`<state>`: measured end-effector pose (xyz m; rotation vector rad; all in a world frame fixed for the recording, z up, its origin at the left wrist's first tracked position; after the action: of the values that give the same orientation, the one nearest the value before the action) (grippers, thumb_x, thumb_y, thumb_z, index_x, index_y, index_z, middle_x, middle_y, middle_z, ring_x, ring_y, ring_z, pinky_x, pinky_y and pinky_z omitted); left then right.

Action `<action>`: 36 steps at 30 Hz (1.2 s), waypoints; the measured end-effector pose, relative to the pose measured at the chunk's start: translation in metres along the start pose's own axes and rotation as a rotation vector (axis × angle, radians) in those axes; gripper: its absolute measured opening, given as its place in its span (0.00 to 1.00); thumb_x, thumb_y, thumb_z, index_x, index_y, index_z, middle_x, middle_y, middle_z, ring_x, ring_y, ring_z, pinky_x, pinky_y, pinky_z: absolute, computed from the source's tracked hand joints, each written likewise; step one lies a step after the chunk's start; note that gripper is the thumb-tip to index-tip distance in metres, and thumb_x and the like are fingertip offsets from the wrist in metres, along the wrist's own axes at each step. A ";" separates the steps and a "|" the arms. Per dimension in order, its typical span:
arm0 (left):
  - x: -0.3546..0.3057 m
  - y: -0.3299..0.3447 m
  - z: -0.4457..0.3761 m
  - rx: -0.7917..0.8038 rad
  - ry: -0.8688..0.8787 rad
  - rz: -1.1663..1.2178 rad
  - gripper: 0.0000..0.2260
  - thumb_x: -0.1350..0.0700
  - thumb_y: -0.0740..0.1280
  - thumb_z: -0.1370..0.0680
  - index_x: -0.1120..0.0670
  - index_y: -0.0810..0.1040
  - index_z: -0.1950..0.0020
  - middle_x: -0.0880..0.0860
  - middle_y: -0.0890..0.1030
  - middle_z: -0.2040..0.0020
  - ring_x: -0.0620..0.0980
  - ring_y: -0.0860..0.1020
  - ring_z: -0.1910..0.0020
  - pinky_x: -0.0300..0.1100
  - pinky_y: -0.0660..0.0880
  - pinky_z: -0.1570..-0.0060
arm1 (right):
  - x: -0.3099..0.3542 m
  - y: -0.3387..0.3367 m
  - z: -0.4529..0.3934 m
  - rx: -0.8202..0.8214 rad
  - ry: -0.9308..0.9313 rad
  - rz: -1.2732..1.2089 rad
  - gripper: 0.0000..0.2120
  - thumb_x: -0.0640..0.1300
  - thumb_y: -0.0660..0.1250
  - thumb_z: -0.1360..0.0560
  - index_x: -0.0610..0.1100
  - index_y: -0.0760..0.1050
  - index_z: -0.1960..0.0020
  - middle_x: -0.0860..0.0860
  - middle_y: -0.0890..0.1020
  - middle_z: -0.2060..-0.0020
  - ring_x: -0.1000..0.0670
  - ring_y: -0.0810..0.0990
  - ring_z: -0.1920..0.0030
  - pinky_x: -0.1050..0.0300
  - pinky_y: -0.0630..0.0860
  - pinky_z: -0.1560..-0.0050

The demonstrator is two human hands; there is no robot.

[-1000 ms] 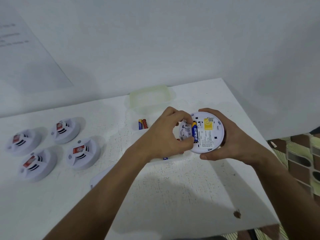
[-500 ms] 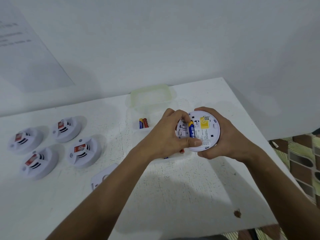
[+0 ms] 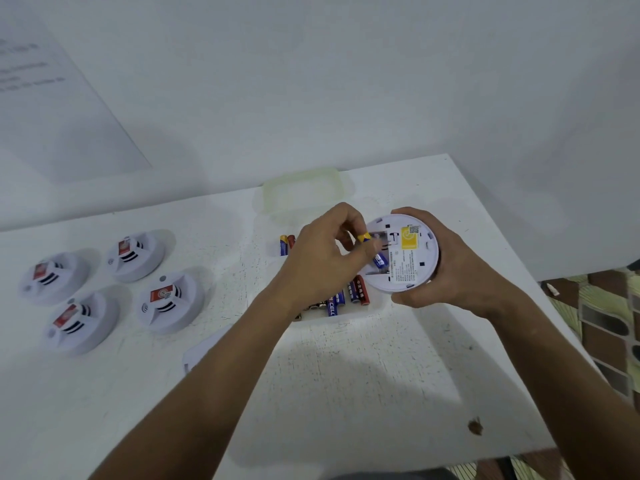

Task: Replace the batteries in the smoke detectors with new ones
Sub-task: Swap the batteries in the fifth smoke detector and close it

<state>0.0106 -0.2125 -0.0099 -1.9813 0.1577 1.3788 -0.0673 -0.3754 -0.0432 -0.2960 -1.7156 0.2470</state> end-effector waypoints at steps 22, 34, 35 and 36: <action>0.042 -0.024 0.005 -0.136 -0.194 -0.523 0.13 0.49 0.68 0.22 0.51 0.79 0.40 0.47 0.76 0.50 0.44 0.75 0.54 0.38 0.71 0.49 | -0.015 -0.015 0.007 -0.034 0.088 -0.060 0.45 0.39 0.81 0.45 0.52 0.68 0.31 0.59 0.78 0.41 0.56 0.77 0.38 0.66 0.77 0.46; 0.116 -0.071 -0.053 0.213 -0.564 -0.605 0.23 0.41 0.77 0.33 0.46 0.81 0.40 0.53 0.74 0.32 0.56 0.69 0.33 0.52 0.69 0.34 | -0.010 -0.006 -0.003 0.010 0.065 -0.082 0.44 0.37 0.81 0.44 0.55 0.69 0.33 0.60 0.78 0.40 0.56 0.76 0.38 0.66 0.77 0.46; 0.117 -0.070 -0.054 0.230 -0.560 -0.605 0.23 0.42 0.76 0.32 0.47 0.81 0.40 0.53 0.75 0.33 0.55 0.70 0.34 0.50 0.69 0.35 | -0.011 -0.006 -0.003 0.010 0.069 -0.079 0.44 0.38 0.81 0.45 0.55 0.68 0.33 0.60 0.78 0.40 0.56 0.76 0.37 0.66 0.77 0.46; 0.118 -0.069 -0.056 0.245 -0.555 -0.604 0.21 0.43 0.76 0.31 0.48 0.82 0.40 0.53 0.76 0.35 0.55 0.72 0.35 0.48 0.70 0.36 | -0.012 -0.006 -0.003 0.011 0.074 -0.077 0.45 0.38 0.81 0.45 0.54 0.68 0.32 0.60 0.78 0.40 0.56 0.76 0.37 0.66 0.77 0.46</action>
<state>0.1360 -0.1615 -0.0681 -1.2348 -0.4682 1.3545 -0.0625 -0.3855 -0.0519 -0.2274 -1.6487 0.1867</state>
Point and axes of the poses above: each hand's wrist, its own z-axis away from the middle knuckle, its own y-axis out of the palm, x = y × z, the point moved 4 cm from there along -z, towards the middle knuckle
